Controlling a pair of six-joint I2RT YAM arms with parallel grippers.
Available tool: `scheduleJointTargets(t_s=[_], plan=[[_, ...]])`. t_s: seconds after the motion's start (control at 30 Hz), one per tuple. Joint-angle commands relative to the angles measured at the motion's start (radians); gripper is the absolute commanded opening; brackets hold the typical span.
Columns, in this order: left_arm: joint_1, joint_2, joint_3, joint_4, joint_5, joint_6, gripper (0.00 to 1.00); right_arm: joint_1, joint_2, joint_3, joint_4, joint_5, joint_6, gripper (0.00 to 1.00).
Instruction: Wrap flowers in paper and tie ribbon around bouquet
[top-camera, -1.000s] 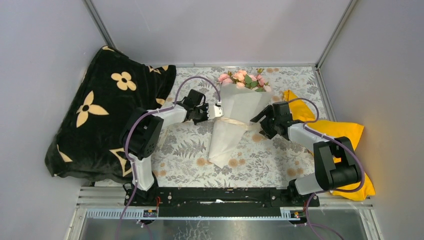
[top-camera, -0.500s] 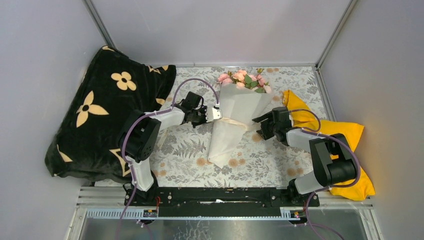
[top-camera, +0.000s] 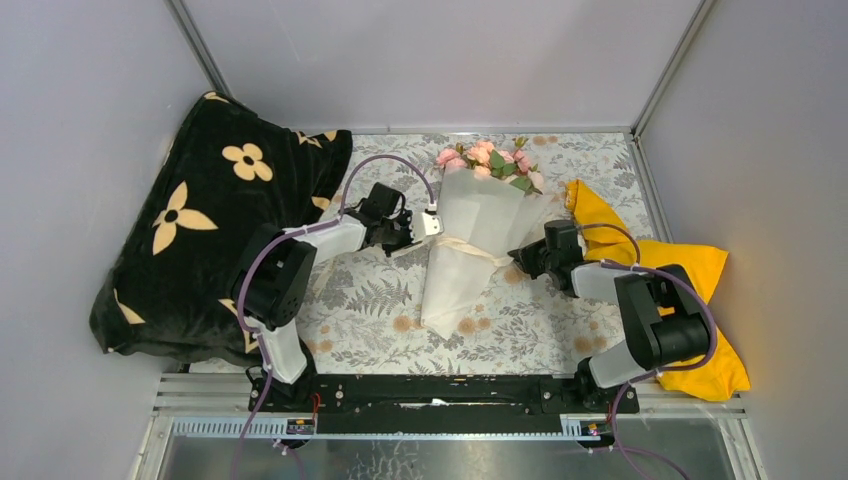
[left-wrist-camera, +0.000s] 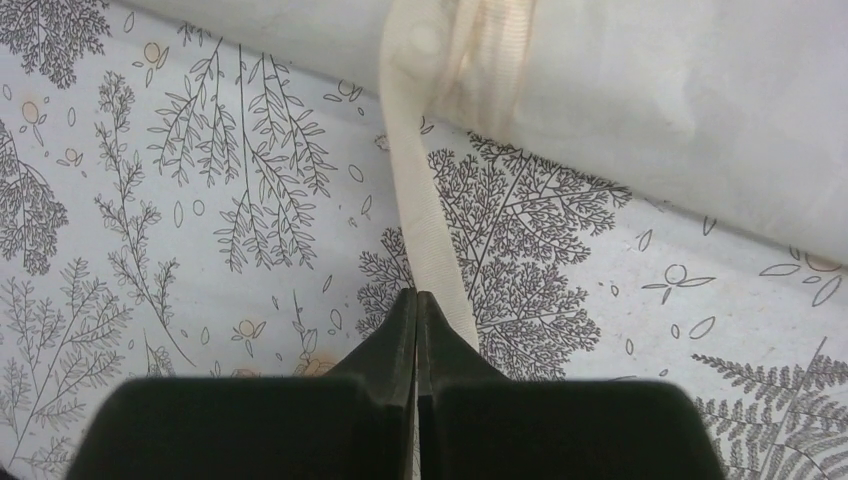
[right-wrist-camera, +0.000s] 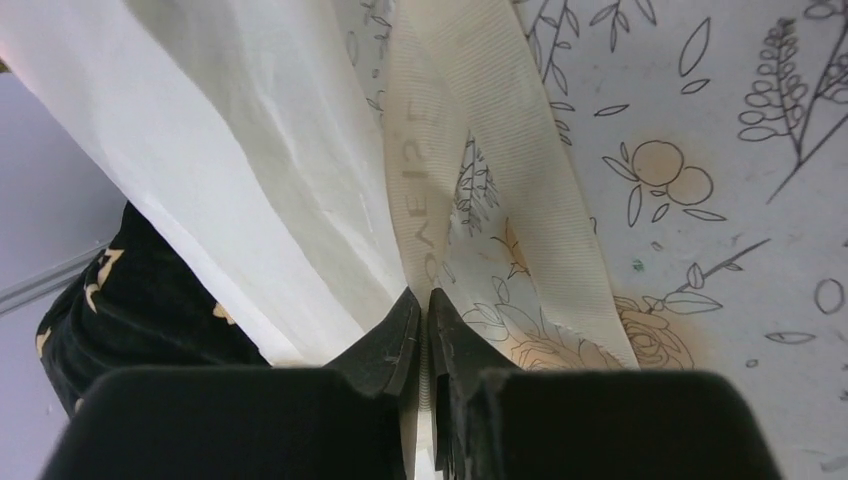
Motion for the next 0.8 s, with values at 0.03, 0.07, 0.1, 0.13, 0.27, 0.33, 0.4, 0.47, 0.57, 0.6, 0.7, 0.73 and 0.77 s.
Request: scheduleJointTargets(t_s=[0.03, 0.07, 0.1, 0.13, 0.27, 0.33, 0.4, 0.47, 0.57, 0.6, 0.7, 0.73, 0.77], plan=[[-0.006, -0.041, -0.023, 0.016, -0.012, -0.053, 0.0, 0.006, -0.112, 0.053, -0.129, 0.126, -0.151, 0.14], [-0.008, -0.039, -0.027, 0.019, -0.02, -0.062, 0.0, 0.006, -0.125, 0.066, -0.16, 0.142, -0.189, 0.18], [-0.008, -0.037, -0.03, 0.021, -0.024, -0.066, 0.0, 0.006, -0.145, 0.073, -0.188, 0.157, -0.212, 0.2], [-0.011, -0.033, -0.033, 0.023, -0.028, -0.064, 0.0, 0.006, -0.156, 0.074, -0.201, 0.167, -0.229, 0.21], [-0.037, -0.005, -0.009, -0.027, -0.027, -0.003, 0.0, 0.006, -0.157, 0.073, -0.187, 0.157, -0.264, 0.21], [-0.059, 0.006, 0.033, -0.066, -0.022, 0.012, 0.28, 0.006, -0.135, 0.097, -0.204, 0.138, -0.284, 0.21], [-0.069, 0.014, 0.074, -0.083, 0.001, 0.019, 0.6, 0.006, -0.12, 0.12, -0.226, 0.132, -0.301, 0.21], [-0.069, 0.034, 0.105, -0.096, 0.019, 0.031, 0.75, 0.006, -0.116, 0.129, -0.235, 0.131, -0.319, 0.21], [-0.069, 0.101, 0.167, -0.127, 0.007, 0.036, 0.81, 0.006, -0.118, 0.148, -0.267, 0.132, -0.356, 0.22], [-0.069, 0.127, 0.188, -0.141, -0.002, 0.03, 0.81, 0.006, -0.12, 0.156, -0.282, 0.135, -0.371, 0.21], [-0.073, 0.186, 0.23, -0.163, -0.041, 0.014, 0.77, 0.006, -0.129, 0.17, -0.32, 0.149, -0.408, 0.19], [-0.075, 0.193, 0.23, -0.172, -0.046, 0.021, 0.74, 0.006, -0.134, 0.172, -0.332, 0.153, -0.416, 0.19], [-0.078, 0.194, 0.223, -0.18, -0.047, 0.032, 0.71, 0.006, -0.137, 0.175, -0.342, 0.156, -0.426, 0.19]])
